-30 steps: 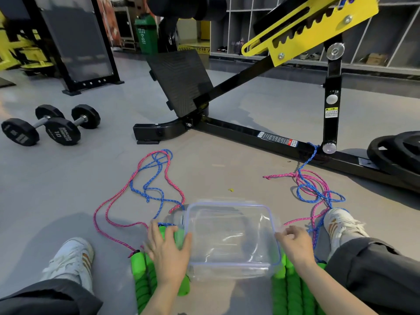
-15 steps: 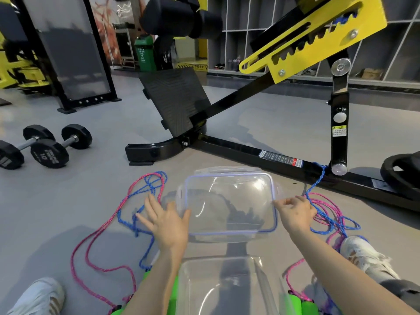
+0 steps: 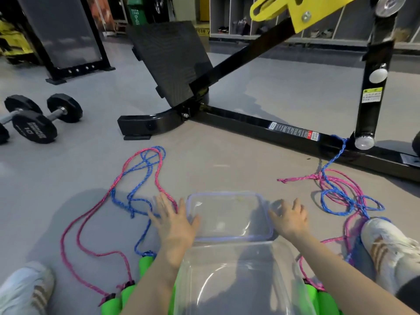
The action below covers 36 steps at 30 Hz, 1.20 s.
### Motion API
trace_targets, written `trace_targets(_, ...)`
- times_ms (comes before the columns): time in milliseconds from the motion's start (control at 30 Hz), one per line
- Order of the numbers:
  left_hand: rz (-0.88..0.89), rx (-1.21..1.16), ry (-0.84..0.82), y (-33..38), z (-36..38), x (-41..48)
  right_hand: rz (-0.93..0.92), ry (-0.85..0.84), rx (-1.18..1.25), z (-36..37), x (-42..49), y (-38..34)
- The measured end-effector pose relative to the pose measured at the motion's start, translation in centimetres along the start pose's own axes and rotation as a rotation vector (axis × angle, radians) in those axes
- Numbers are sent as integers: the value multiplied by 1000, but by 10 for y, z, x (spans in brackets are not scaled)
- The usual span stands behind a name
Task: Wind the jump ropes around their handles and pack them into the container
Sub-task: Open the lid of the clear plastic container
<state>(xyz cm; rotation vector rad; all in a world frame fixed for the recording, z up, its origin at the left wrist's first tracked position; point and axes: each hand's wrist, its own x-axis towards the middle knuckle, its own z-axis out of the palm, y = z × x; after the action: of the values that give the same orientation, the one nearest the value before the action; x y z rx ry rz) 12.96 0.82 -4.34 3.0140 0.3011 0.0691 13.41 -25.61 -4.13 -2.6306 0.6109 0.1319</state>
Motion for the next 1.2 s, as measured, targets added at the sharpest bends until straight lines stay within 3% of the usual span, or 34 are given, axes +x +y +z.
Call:
trace_targets(133, 192, -69, 232, -3, -11, -21, -71, -13, -68, -14, -31, -7)
trace_targets(467, 585, -17, 179, -35, -18, -152, -598, -98, -436, -21, -152, 30)
trace_targets(567, 506, 17, 137, -49, -10, -175, -588, -233, -463, -15, -173, 53)
trace_targets(700, 412, 8, 101, -53, -3, -183, -468, -244, -445, -8, -187, 69)
trace_targets(1000, 374, -17, 96, -41, 9, -166, -552, -196, -422, -20, -170, 65)
trace_targets(1200, 354, -59, -24, -26, 4, -146, -558, -145, -459, -21, -140, 60)
